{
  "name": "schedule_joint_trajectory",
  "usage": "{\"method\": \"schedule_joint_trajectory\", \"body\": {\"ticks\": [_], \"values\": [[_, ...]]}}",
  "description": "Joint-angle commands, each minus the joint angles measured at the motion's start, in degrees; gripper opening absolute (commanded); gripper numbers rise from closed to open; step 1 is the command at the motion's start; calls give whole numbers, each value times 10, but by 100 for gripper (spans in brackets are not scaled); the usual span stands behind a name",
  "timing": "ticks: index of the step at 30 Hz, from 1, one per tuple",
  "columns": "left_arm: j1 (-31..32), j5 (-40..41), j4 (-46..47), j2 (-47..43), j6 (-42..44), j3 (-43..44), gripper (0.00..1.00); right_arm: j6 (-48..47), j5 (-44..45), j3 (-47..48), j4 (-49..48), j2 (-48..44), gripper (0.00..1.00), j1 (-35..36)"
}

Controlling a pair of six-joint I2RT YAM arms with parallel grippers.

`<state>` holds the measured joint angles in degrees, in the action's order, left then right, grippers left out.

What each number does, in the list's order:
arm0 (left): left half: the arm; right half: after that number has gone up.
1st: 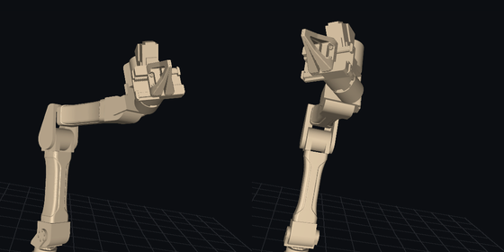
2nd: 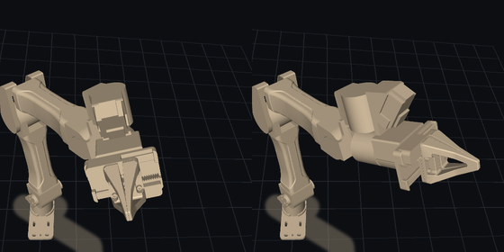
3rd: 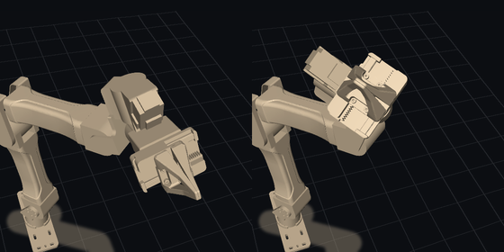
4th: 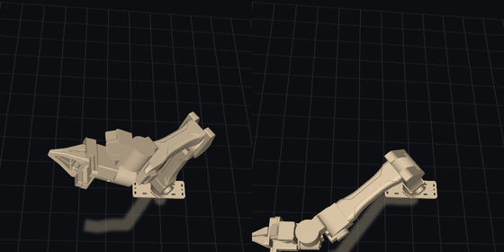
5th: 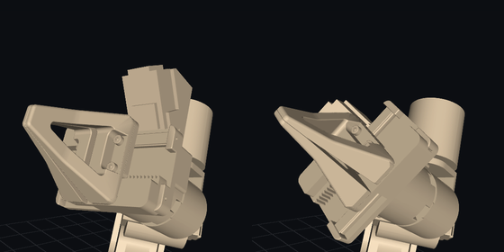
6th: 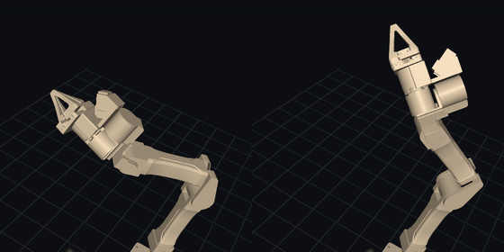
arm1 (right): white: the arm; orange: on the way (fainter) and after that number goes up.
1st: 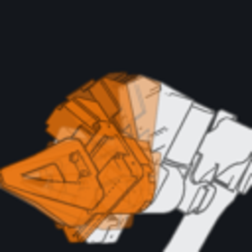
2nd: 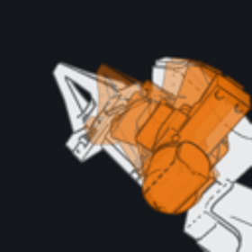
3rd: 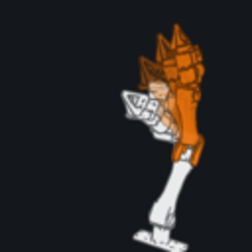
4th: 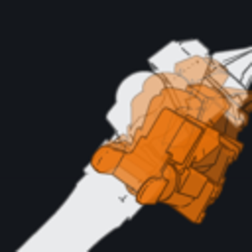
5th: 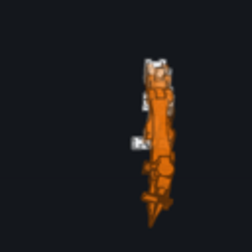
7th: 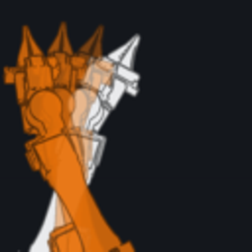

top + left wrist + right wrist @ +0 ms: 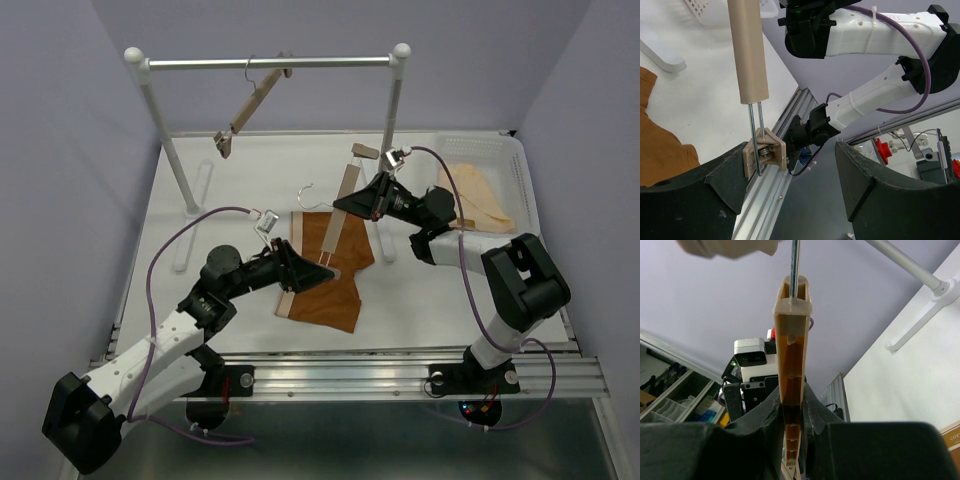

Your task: Clip the underwear to the hanger

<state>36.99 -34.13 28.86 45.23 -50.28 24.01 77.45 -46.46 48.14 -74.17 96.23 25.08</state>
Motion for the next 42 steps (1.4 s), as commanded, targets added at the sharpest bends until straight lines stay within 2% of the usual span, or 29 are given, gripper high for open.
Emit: {"method": "schedule_joint_trajectory", "body": {"ticks": [1,4,9,14,15,16,17,24,27,28,30,31,34,37,41,42], "values": [[3,-29,73,-1,-3,10,77,-34,33,-8,-298,-20,1,-3],[3,-25,69,7,-3,10,77,-34,37,-10,-298,-23,1,-3],[3,-24,64,6,2,12,66,-31,34,-16,-298,-23,1,-3],[4,-20,59,1,4,11,32,-29,35,-18,-298,-24,1,-3],[3,-20,57,2,4,12,22,-28,36,-19,-298,-24,1,-3],[4,-18,53,2,4,12,7,-27,35,-20,-298,-23,1,-3],[3,-15,49,1,4,14,0,-27,33,-19,-298,-23,1,-3],[3,37,33,-44,9,4,0,-23,27,-28,-295,-26,1,-3],[3,66,0,-64,19,6,0,-18,24,-24,-292,-26,13,-3],[3,71,-8,-64,19,8,0,-15,22,-23,-284,-24,31,-3],[4,77,-15,-62,21,8,0,-17,16,-19,-271,-26,51,-3],[3,85,-17,-61,22,8,0,-22,15,-19,-253,-27,66,-3],[2,106,-25,-50,25,7,0,-51,10,-23,-205,-41,90,-3],[1,129,-31,-45,26,5,0,-99,15,-30,-126,-68,100,-3],[-1,184,-54,-53,22,3,0,-171,32,-46,7,-108,100,-3],[-1,207,-68,-54,21,2,0,-192,49,-52,73,-131,100,-3]]}}
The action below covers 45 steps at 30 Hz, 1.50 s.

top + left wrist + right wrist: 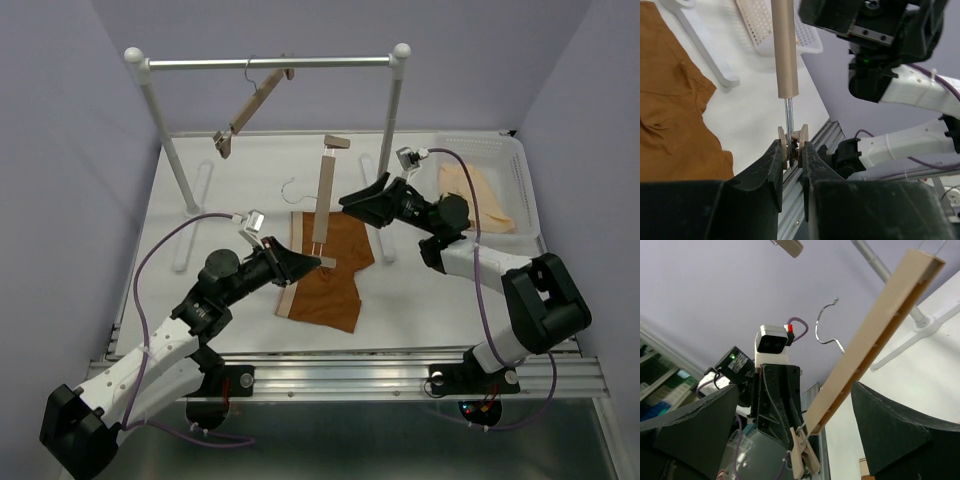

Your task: Clip the underwear to the hanger

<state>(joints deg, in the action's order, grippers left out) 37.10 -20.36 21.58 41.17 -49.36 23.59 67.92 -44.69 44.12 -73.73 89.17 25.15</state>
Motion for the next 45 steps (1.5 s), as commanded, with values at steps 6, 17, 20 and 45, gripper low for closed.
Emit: {"method": "schedule_joint_trajectory", "body": {"ticks": [6,17,20,45], "values": [[-27,105,-30,-26,-10,-20,0,-266,99,-54,326,-154,100,4],[-44,162,-125,-126,-21,-69,0,-380,152,-37,539,-97,100,115],[-47,171,-138,-127,-21,-74,0,-384,151,-11,549,-37,100,137],[-253,-11,-27,-51,43,-126,0,-496,261,191,629,224,100,70]]}}
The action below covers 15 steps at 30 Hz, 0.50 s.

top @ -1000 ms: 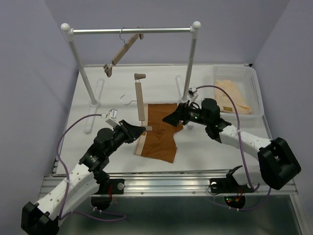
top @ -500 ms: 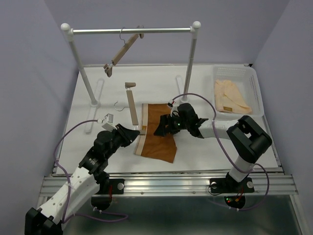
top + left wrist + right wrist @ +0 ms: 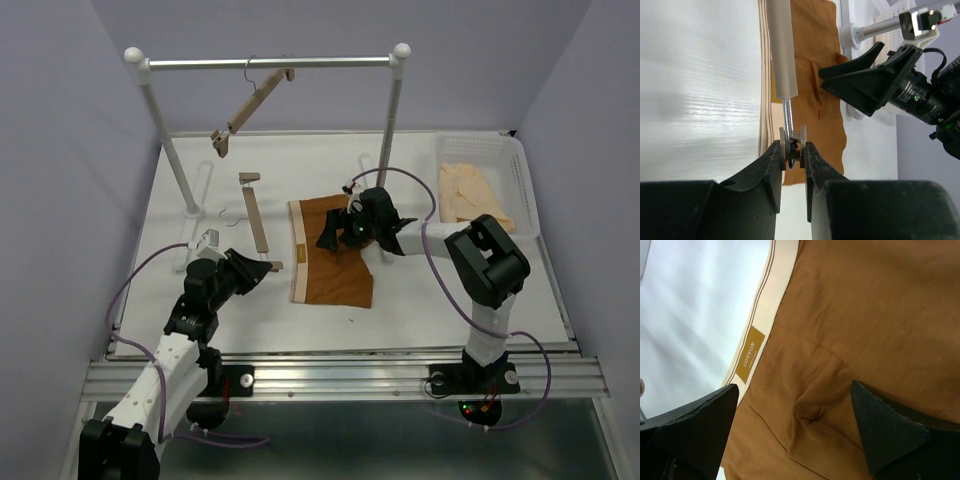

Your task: Clip the underwear to the hanger

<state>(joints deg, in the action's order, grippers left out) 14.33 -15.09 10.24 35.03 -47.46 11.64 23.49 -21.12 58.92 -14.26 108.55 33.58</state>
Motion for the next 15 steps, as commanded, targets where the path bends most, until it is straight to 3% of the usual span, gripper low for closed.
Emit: {"method": "schedule_joint_trajectory", "body": {"ticks": [1,4,9,15], "values": [[-30,-71,87,14,25,-6,0,-66,20,54,47,45,100,-14],[-38,-92,106,13,19,-13,0,-96,0,78,61,48,100,-14],[-40,-87,73,-7,18,-8,0,-197,5,80,113,-27,100,3],[-40,-66,25,-32,-1,-1,0,-325,209,41,141,-123,100,123]]}}
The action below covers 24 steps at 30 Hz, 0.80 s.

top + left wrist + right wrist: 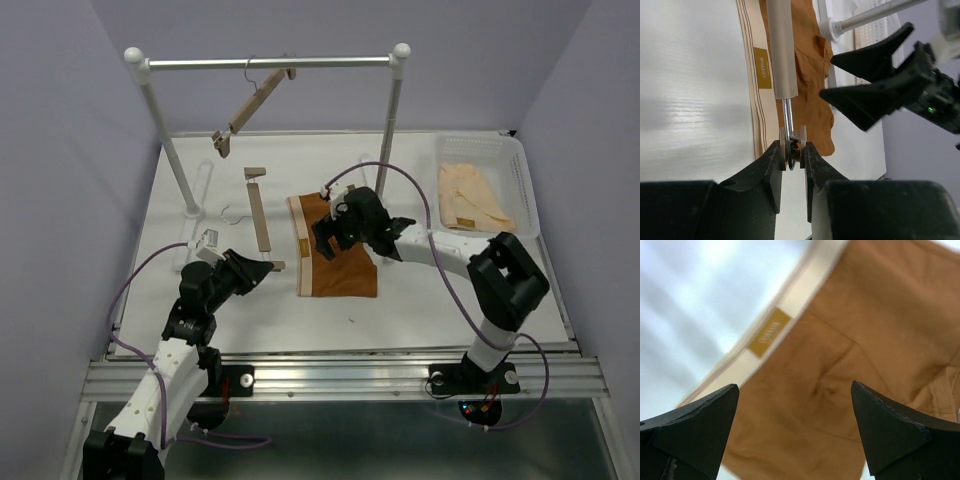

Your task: Clip the underwear to the hanger

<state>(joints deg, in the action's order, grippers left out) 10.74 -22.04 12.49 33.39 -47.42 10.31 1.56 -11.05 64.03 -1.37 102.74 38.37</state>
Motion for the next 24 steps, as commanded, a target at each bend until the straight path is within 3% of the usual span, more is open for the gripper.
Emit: {"method": "schedule_joint_trajectory", "body": {"ticks": [1,9,18,24], "values": [[-4,3,-4,-16,0,13,0,-132,156,-28,12,-81,100,107],[-5,-4,-9,-9,-18,-2,0,-221,255,-71,-5,-74,100,241],[-4,-11,-19,-37,-23,-22,0,-243,234,-56,-25,-34,99,278],[-4,-7,-41,-48,-25,-24,0,-244,215,-58,-38,2,82,283]]}}
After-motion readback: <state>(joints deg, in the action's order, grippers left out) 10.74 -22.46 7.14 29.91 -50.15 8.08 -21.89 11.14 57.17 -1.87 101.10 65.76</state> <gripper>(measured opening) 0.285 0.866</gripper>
